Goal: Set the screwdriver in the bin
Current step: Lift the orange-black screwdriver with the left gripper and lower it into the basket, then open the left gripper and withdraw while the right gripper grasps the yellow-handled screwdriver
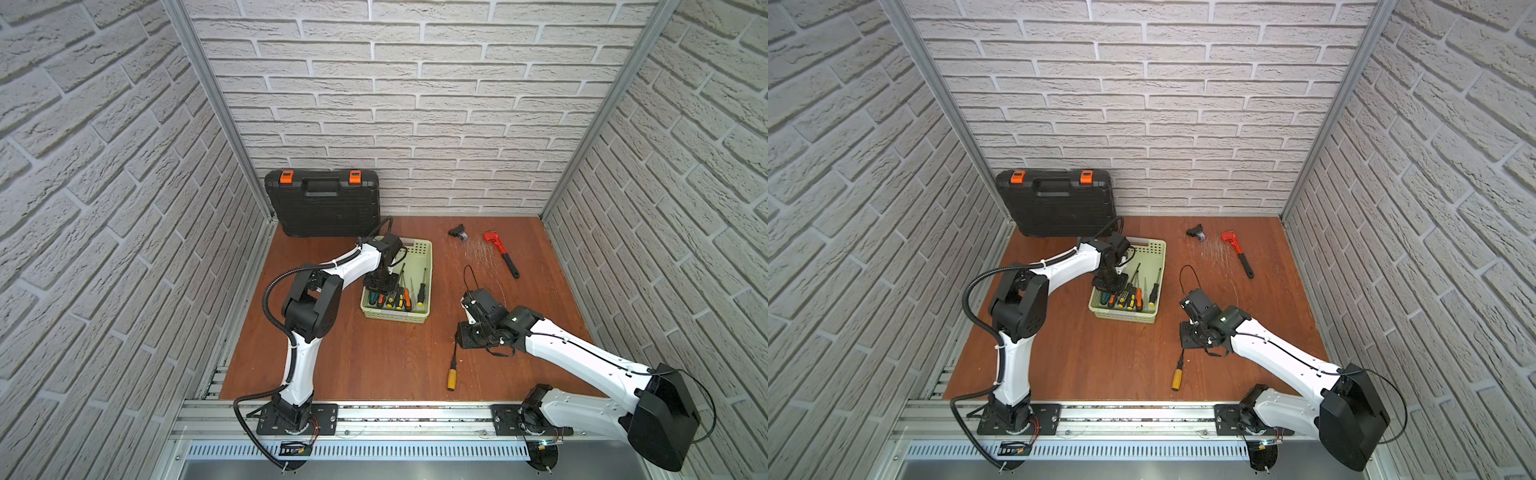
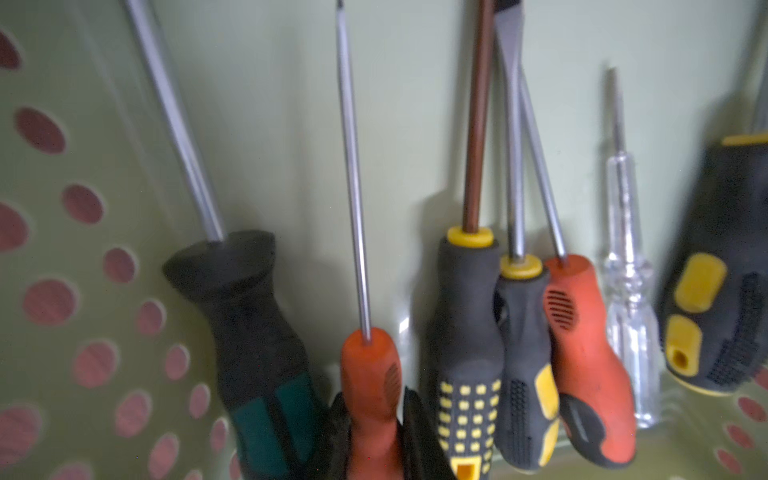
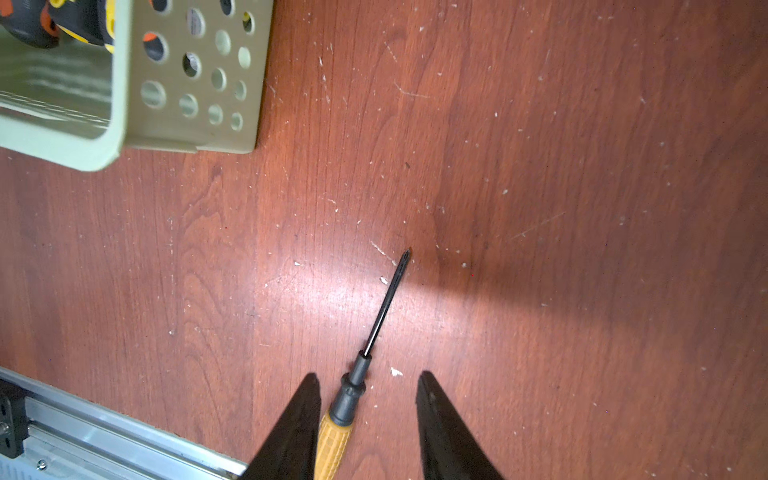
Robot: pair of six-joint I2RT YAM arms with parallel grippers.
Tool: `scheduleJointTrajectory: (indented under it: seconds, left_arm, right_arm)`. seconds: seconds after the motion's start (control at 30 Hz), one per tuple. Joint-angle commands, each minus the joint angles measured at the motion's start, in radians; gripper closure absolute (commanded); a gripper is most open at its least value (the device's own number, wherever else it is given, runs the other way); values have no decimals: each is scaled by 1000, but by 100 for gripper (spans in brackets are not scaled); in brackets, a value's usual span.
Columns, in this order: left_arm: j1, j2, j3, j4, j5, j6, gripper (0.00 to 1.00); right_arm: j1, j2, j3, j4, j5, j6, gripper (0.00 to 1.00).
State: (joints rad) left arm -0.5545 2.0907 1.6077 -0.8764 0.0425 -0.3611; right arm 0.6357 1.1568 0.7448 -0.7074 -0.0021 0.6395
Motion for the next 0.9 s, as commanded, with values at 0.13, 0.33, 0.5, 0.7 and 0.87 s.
scheduleJointTrajectory:
  seconds: [0.13,0.33,0.5,0.7,0.87]
  left_arm:
    - [13,-6,-27,43,-6,-5,59]
    - [11,-103,-58,70,16,-22,56]
    - [11,-229,-79,91,73,-40,55]
    - [-5,-444,-225,166,131,-108,55]
    - [-91,-649,-434,265,56,-229,51]
  right_arm:
    - [16,10,39,5,-3,-4,59]
    - [34,-14,39,-22,18,20,59]
    - [57,-34,33,-50,48,57,58]
    - [98,-73,-12,-80,82,151,55]
    - [178,-87,-87,-37,89,271,50]
